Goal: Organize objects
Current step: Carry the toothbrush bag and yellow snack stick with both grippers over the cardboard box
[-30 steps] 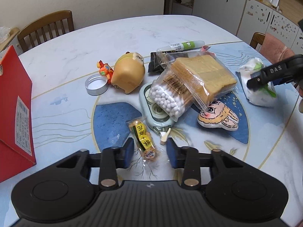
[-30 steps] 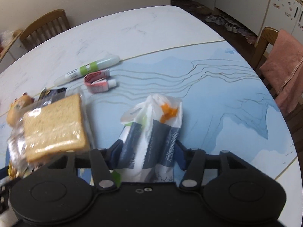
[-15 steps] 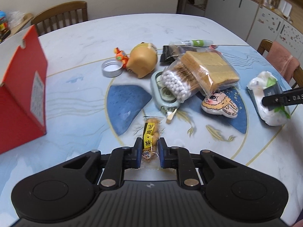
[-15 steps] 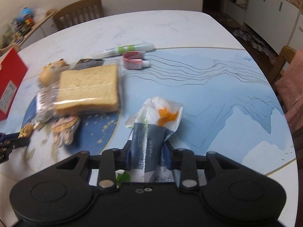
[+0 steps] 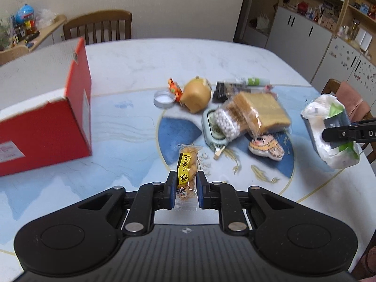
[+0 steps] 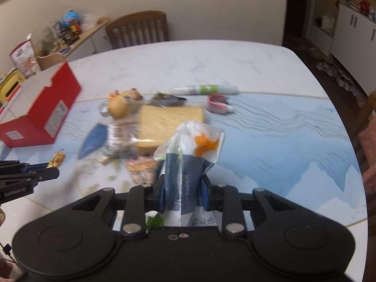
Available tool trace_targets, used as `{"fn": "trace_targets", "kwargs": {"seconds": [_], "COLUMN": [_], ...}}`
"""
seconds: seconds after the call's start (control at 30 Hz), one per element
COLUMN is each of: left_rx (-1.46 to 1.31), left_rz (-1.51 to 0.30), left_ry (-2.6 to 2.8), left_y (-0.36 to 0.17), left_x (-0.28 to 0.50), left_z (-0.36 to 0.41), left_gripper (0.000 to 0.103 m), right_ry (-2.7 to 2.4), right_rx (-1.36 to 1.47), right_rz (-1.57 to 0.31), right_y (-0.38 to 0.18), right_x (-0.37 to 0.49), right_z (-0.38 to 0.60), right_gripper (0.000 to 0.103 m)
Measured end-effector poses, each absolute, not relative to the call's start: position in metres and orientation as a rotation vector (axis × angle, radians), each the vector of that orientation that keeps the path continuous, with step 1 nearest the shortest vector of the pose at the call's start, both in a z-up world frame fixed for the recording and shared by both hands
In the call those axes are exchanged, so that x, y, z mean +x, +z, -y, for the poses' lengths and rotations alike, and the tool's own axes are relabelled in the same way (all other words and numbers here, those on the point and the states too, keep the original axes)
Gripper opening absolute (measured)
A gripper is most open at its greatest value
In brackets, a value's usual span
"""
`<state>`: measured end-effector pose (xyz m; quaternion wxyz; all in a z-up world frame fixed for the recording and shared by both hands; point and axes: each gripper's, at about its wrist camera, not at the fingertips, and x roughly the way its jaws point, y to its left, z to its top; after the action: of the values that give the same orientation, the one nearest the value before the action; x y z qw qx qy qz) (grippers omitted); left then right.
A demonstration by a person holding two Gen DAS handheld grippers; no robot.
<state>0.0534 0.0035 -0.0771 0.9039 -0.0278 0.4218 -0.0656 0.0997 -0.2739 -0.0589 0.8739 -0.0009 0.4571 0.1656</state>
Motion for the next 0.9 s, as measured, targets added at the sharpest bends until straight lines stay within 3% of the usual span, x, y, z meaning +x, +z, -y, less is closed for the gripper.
{"fn": "trace_targets", "kwargs": {"seconds": [0.5, 0.9], "left_rx": [-0.015, -0.009], "left_rz": [-0.732, -0.716], "left_ry": [-0.117, -0.067], "left_y": [-0.012, 0.007], "left_x": [0.053, 0.061], "left_z": [-0.090, -0.193], "left_gripper": [0.016, 0.016], "right_ry": [0.497, 0.602], "right_rx": [-0.087, -0.163], "right_rz": [-0.863, -0.821], "right_y": [0.003, 0.024], "right_x": [0.112, 0.121], "right_z": [0.149, 0.035], "right_gripper": [0.027, 0.027]}}
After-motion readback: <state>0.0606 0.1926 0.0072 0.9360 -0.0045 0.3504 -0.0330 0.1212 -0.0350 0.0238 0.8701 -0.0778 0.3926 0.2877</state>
